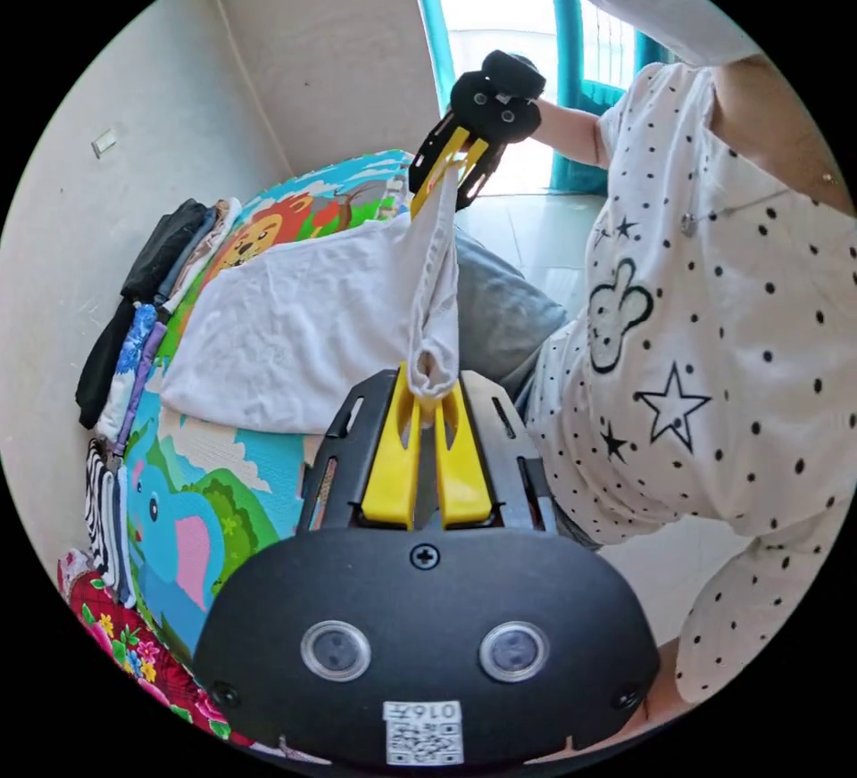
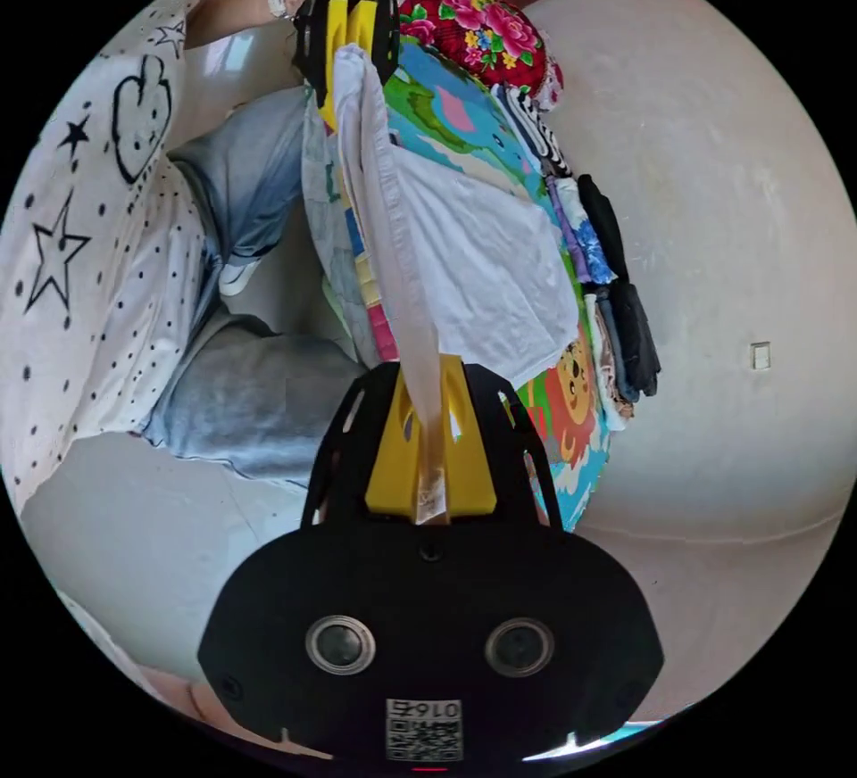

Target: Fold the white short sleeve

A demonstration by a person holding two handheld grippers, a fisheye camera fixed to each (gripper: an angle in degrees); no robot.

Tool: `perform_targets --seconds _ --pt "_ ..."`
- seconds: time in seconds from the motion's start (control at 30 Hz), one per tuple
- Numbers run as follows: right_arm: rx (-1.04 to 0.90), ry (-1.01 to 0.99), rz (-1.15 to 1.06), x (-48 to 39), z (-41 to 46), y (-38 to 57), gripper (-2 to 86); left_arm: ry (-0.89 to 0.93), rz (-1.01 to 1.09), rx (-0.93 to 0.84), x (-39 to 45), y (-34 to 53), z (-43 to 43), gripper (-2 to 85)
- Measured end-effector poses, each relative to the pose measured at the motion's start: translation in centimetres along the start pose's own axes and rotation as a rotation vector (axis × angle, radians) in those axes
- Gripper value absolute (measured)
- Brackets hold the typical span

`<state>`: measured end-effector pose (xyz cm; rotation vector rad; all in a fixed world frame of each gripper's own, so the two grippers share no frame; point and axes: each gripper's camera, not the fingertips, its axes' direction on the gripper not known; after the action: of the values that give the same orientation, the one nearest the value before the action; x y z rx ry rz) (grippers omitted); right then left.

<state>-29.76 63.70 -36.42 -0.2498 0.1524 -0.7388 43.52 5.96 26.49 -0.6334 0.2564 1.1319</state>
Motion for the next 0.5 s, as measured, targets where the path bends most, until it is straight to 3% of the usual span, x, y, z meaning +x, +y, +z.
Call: perform_targets --seconds 0.3,0.5 --pt "0.074 -0.376 -0.121 14.8 5.1 -1.7 4.7 0.235 -0.154 0.219 -11.3 1.9 -5.8 -0.9" --pt "0.109 -0.569 -0.148 29.6 12.0 -4.3 4.8 0.313 -0.281 0.177 -26.1 1.4 -7.8 -0.9"
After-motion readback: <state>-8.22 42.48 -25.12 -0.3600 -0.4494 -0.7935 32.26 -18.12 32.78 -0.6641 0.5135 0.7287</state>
